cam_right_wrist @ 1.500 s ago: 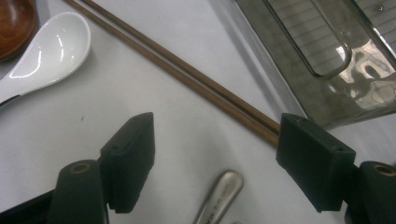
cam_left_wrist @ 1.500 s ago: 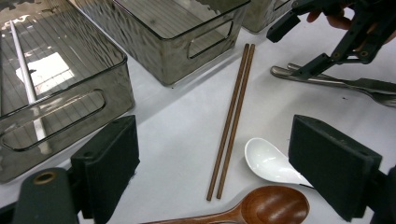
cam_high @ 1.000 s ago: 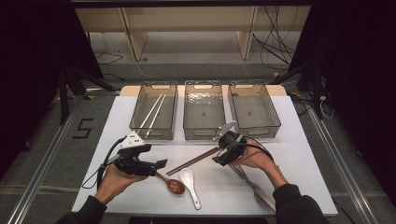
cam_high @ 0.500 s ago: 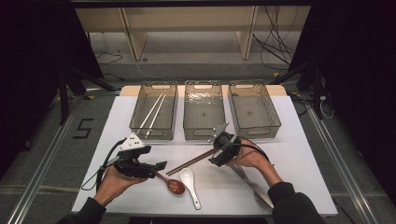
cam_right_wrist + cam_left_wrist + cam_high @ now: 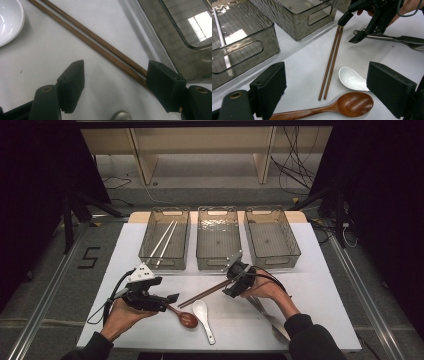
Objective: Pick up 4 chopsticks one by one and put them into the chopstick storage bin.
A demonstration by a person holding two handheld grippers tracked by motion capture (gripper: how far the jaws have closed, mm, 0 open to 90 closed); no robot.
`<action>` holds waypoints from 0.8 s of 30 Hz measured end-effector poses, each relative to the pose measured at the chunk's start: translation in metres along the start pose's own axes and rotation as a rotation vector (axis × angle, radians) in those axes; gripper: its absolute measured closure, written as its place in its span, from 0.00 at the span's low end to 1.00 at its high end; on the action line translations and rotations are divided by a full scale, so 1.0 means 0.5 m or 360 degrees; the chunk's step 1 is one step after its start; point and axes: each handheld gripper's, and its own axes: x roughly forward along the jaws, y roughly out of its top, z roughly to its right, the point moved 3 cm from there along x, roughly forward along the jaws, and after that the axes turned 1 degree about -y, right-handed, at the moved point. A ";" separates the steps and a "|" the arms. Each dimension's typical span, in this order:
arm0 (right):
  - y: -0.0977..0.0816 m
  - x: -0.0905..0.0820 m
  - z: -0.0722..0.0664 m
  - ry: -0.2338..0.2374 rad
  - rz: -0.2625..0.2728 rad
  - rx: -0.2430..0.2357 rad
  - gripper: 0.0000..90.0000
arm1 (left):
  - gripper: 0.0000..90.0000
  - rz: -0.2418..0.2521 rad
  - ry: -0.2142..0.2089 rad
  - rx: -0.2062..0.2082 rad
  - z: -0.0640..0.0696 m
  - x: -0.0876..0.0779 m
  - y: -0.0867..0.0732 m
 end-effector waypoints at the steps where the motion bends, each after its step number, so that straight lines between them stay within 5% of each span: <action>1: 0.000 0.001 0.001 -0.0001 0.0000 0.0001 0.36 | 0.17 0.0002 0.0001 0.0005 -0.001 0.000 0.000; 24: 0.000 0.018 0.009 -0.0028 -0.0041 -0.0023 0.40 | 0.17 -0.0006 -0.0006 0.0017 0.001 0.002 -0.001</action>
